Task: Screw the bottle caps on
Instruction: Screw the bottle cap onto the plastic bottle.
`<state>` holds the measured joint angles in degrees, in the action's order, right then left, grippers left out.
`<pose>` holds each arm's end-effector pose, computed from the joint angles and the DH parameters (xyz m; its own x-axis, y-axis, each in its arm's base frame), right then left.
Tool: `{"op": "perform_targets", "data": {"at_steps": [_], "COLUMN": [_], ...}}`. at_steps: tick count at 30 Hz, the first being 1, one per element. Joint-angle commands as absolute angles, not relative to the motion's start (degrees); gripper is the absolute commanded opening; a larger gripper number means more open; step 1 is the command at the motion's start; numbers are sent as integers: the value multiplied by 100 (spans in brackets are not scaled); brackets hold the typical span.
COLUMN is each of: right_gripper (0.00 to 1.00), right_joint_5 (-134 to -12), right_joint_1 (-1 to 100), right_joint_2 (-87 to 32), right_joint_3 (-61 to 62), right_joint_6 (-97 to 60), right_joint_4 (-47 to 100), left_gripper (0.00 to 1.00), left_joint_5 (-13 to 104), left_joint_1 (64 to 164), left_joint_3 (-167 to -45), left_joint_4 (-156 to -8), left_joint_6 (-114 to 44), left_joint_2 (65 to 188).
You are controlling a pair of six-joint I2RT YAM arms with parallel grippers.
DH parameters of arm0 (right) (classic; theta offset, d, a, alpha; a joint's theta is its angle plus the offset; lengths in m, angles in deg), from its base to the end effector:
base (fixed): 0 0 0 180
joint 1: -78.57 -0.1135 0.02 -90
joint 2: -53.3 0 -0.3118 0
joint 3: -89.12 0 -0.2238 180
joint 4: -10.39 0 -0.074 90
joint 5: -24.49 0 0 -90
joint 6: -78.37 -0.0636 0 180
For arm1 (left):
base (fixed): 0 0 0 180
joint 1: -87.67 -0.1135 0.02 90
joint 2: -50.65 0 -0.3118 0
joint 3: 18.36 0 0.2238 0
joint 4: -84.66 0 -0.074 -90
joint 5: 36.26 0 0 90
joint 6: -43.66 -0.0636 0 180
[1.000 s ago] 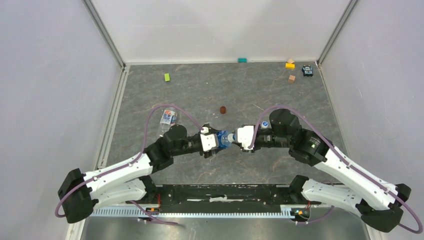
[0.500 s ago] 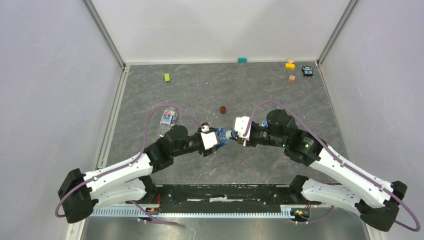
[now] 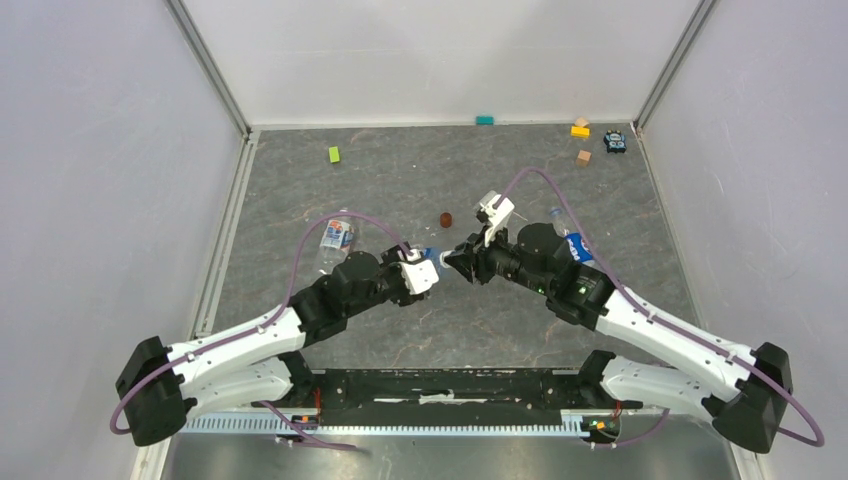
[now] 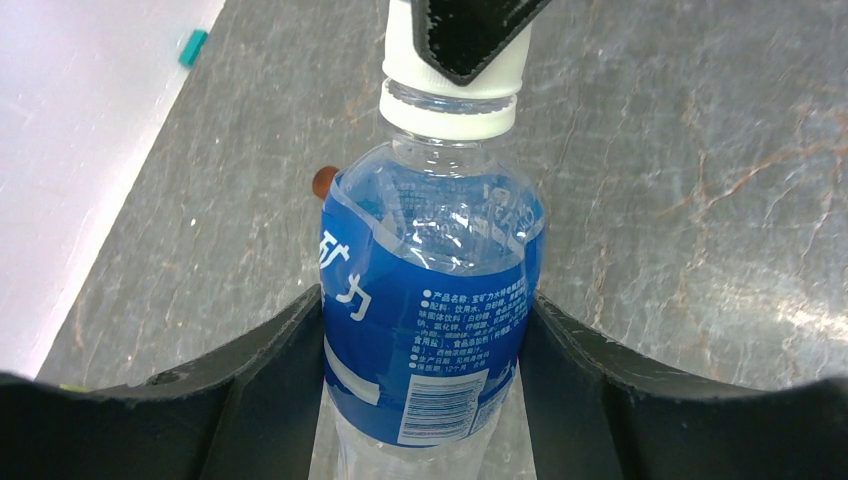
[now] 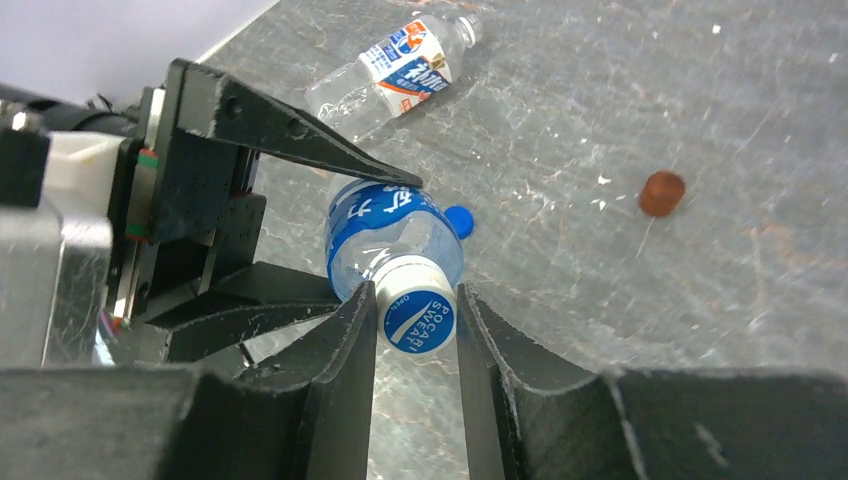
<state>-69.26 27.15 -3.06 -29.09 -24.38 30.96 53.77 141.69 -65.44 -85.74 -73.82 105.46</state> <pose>0.1232 0.1611 0.3584 -0.3397 -0.0727 -0.9377 -0.7633 0.6039 0.2297 0.1137 -0.1565 0.2972 0.2180 0.4851 -0.8468 0.7984 0.4103 0.4406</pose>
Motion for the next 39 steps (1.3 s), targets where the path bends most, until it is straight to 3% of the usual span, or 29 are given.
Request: {"op": "perform_targets", "data": {"at_steps": [1,4,11,14,19,27,39], "right_gripper": [5,13,54,63,70,75,68], "right_joint_5": [-6890,-6836,-6701,-6587,-7467,-8403,-8591], "right_joint_1": [2672,2673,2673,2671,2667,2672,2676], "right_joint_2": [-472,-361,154,431,857,967,436], "right_joint_3": [-3211,-3157,-2656,-2558,-2589,-2267,-1852], "right_joint_6": [-3700,-3620,-2688,-1972,-259,2238,2895], "right_joint_4": [2718,2662,2803,2889,3044,4917,5676], "left_gripper": [2,2,2,2,2,2,2], "left_joint_5": [5775,5865,5795,5694,5189,4175,3815], "left_joint_1": [14180,14181,14180,14177,14181,14178,14181], "left_joint_3": [-6690,-6687,-6731,-6731,-6759,-6853,-6913], "left_joint_4": [-9076,-8994,-8919,-8919,-8837,-8634,-8541], "left_joint_6": [-7666,-7744,-7742,-7685,-7619,-7576,-7568], "left_joint_2": [10455,10469,10531,10508,10464,10460,10488]}}
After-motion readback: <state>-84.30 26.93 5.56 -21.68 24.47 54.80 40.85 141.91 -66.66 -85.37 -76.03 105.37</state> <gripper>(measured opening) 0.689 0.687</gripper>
